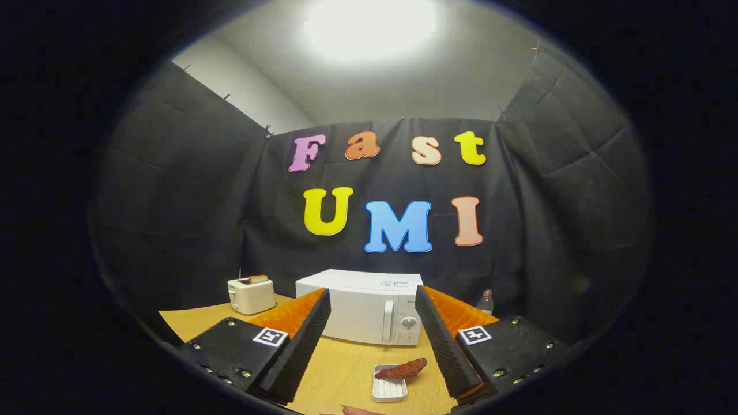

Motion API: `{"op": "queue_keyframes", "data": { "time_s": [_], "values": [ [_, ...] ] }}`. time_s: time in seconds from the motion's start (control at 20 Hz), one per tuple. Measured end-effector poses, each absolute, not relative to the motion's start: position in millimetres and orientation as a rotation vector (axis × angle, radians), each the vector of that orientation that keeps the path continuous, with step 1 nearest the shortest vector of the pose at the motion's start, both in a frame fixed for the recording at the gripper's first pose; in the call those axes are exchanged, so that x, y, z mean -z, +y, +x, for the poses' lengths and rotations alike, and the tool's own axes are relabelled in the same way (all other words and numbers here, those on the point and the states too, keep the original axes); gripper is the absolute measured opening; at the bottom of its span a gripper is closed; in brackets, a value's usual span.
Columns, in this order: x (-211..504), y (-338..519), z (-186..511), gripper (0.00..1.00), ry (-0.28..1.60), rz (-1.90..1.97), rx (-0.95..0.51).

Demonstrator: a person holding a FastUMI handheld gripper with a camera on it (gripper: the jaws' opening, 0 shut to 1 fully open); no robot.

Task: Open the microwave, put the food inside, and close the microwave door.

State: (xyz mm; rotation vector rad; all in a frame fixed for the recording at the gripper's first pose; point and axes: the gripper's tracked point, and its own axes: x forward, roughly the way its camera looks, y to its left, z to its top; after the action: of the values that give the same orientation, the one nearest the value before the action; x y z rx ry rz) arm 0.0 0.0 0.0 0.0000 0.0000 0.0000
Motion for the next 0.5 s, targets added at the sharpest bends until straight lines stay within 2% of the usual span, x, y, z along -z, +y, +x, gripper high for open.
{"op": "queue_keyframes", "data": {
  "time_s": [0.5],
  "values": [
    [-0.5,-4.0,1.9,0.92,-0.007,0.006,0.01]
  ]
}}
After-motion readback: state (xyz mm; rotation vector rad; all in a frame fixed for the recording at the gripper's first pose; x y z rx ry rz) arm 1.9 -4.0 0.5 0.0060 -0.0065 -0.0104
